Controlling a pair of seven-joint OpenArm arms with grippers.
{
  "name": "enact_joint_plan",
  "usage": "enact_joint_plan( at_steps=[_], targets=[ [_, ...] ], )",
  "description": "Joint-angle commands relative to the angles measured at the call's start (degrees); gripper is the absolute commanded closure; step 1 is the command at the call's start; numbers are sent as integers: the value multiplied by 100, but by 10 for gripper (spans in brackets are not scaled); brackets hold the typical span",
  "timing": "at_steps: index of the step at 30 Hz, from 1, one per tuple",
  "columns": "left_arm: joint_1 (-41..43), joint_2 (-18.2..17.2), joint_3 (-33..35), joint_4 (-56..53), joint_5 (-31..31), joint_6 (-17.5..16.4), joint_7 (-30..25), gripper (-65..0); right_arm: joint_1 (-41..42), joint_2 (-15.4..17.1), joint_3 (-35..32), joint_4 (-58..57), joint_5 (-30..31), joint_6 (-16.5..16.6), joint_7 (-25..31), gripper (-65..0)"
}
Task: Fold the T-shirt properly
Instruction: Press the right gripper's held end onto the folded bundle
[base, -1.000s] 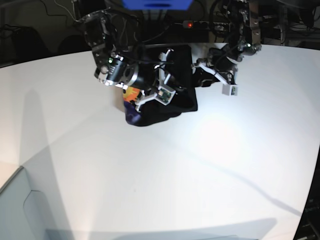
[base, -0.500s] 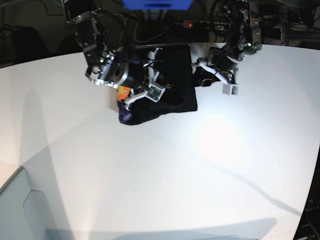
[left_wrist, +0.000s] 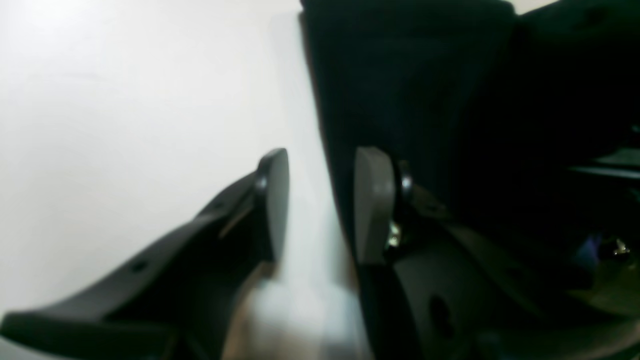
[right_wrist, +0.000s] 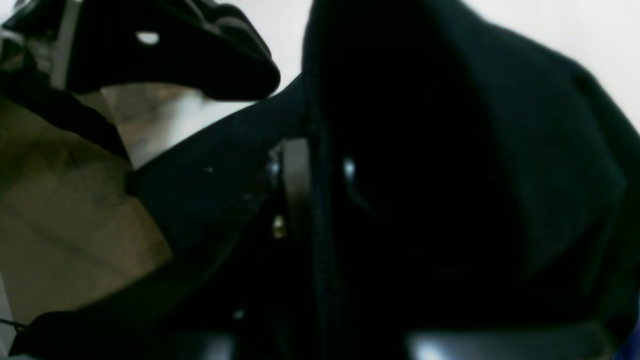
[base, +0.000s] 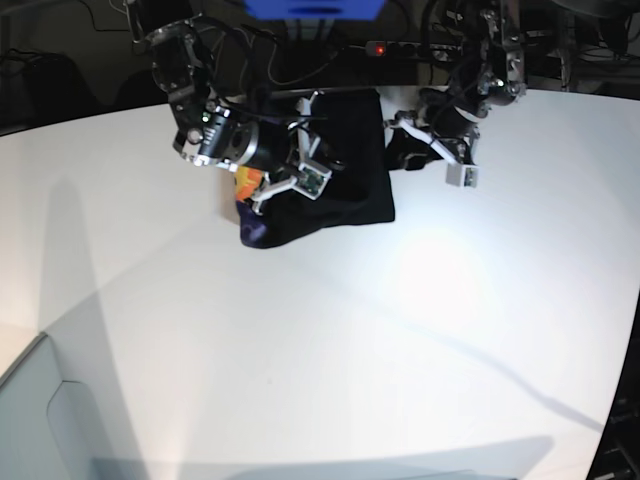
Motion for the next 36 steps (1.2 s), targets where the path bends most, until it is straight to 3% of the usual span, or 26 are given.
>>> enact_joint_plan(
  at_steps=[1, 5, 8, 14, 22, 26, 33, 36],
  targets=[
    [68, -38, -160, 161, -78, -43, -101, -220, 69, -25, -6, 105, 128, 104, 142, -153],
    [305, -30, -609, 434, -121, -43, -101, -221, 26, -25, 3, 123, 146, 104, 142, -367],
    [569, -12, -1136, 671, -130, -43, -101, -221, -98, -25, 12, 395, 154, 104, 142, -445],
    [965, 23, -2235, 838, -139, -61, -101, -221, -520, -16, 100, 1485, 137, 104, 142, -449],
    [1070, 32, -3079, 794, -139, -105, -101, -221, -827, -69, 987, 1740, 172, 104, 151, -446],
    [1070, 32, -3158, 786, -139, -105, -101, -221, -871, -342, 1744, 1802, 172, 104, 142, -366],
    [1062, 120, -3141, 812, -139, -105, -101, -221, -1126, -412, 1928, 1758, 172, 104, 151, -31],
    [1062, 146, -3132, 812, -139, -105, -101, -221, -1161, -500, 1779, 1591, 137, 104, 151, -1]
  ],
)
